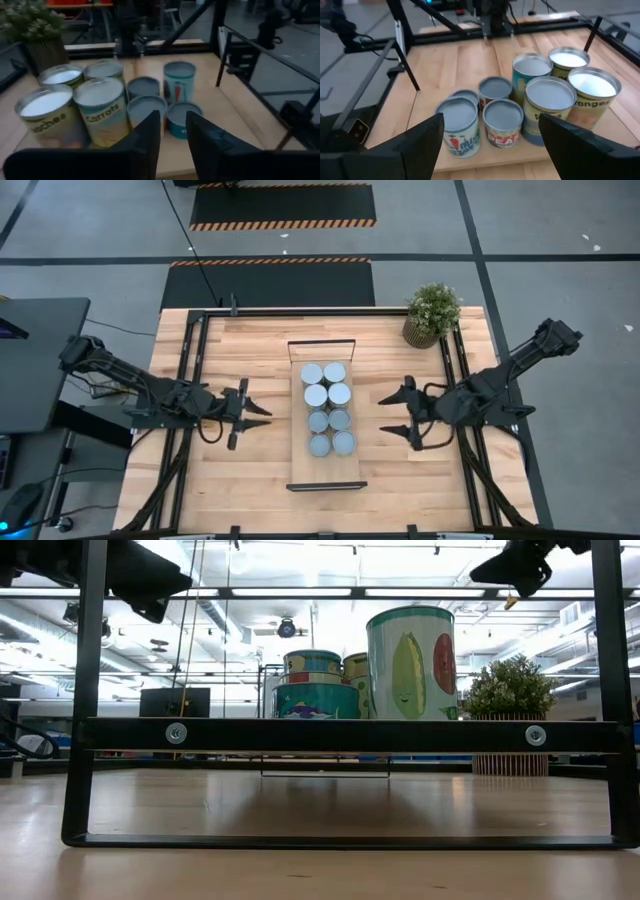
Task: Pick and place cans onto a shelf
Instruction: Return to Home Position
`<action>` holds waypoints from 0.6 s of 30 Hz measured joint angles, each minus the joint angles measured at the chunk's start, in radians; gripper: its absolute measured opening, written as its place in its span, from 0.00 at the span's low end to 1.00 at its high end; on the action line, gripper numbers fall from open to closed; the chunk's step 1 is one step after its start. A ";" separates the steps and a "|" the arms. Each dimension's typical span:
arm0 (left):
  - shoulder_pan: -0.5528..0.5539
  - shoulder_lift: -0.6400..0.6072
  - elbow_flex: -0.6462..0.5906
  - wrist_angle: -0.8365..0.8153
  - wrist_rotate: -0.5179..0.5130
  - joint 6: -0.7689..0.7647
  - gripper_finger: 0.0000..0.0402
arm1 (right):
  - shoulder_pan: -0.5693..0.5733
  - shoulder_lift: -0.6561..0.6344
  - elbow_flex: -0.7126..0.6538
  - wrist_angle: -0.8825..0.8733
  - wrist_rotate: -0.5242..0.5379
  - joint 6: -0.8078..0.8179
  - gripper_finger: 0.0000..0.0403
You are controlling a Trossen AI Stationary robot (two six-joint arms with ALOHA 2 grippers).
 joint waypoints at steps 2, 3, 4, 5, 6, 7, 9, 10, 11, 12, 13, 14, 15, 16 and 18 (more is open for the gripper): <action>-0.006 -0.004 0.000 -0.003 -0.039 0.006 0.23 | 0.000 -0.053 -0.031 0.004 -0.001 -0.016 0.82; -0.005 -0.015 0.000 -0.005 -0.057 0.011 0.22 | -0.002 -0.081 -0.045 0.007 -0.001 -0.021 0.82; -0.003 -0.032 0.000 -0.003 -0.067 0.024 0.20 | -0.006 -0.108 -0.059 0.011 -0.001 -0.023 0.82; 0.003 -0.047 0.000 0.006 -0.069 0.032 0.19 | -0.010 -0.136 -0.072 0.010 -0.001 -0.024 0.82; 0.011 -0.064 0.000 0.012 -0.070 0.048 0.17 | -0.013 -0.164 -0.083 0.010 -0.001 -0.025 0.82; 0.019 -0.084 0.001 0.003 -0.069 0.058 0.15 | -0.015 -0.190 -0.092 0.012 -0.001 -0.028 0.82; 0.037 -0.121 0.000 -0.002 -0.069 0.078 0.12 | -0.019 -0.238 -0.112 0.012 -0.002 -0.042 0.82; 0.049 -0.140 0.000 -0.005 -0.069 0.084 0.10 | -0.020 -0.260 -0.122 0.011 -0.002 -0.047 0.82; 0.059 -0.156 0.000 -0.012 -0.067 0.089 0.08 | -0.022 -0.279 -0.129 0.011 -0.003 -0.051 0.82; 0.071 -0.172 0.000 -0.021 -0.060 0.101 0.06 | -0.023 -0.297 -0.134 0.011 -0.003 -0.056 0.82; 0.083 -0.185 0.000 -0.033 -0.055 0.106 0.04 | -0.025 -0.312 -0.138 0.009 -0.004 -0.061 0.82; 0.097 -0.197 0.000 -0.045 -0.053 0.111 0.02 | -0.028 -0.324 -0.140 0.004 -0.008 -0.067 0.82; 0.114 -0.209 0.000 -0.057 -0.051 0.113 0.01 | -0.032 -0.334 -0.141 0.000 -0.012 -0.073 0.82; 0.133 -0.221 0.000 -0.068 -0.051 0.113 0.01 | -0.035 -0.342 -0.141 -0.004 -0.016 -0.081 0.82; 0.169 -0.250 0.000 -0.090 -0.051 0.111 0.02 | -0.046 -0.358 -0.141 -0.005 -0.028 -0.104 0.82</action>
